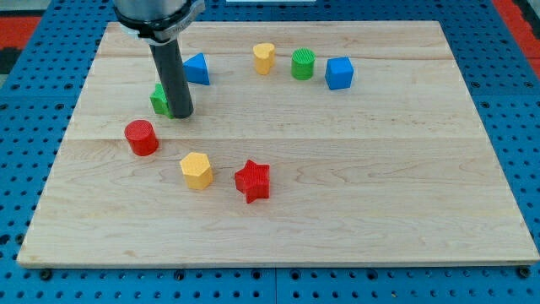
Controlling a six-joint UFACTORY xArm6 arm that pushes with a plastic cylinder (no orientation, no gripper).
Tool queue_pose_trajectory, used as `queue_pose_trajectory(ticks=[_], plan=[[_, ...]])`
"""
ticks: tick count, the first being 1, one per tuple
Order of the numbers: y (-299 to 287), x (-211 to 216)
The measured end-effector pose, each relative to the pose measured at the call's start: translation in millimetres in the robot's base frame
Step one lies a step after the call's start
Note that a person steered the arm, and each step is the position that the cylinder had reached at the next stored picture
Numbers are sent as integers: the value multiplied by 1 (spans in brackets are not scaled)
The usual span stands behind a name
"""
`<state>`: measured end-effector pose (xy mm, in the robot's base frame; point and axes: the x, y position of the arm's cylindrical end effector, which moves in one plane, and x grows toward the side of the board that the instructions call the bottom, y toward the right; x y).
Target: Slightly move the yellow heart to the top
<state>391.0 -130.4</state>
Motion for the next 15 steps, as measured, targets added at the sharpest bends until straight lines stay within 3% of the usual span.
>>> queue_pose_trajectory(ticks=[2, 3, 4, 5, 6, 7, 8, 9, 13, 15], plan=[[-37, -15], [-17, -10], [53, -9], [106, 26], [113, 54], [131, 60], [199, 60], [211, 60], [210, 50], [86, -4]])
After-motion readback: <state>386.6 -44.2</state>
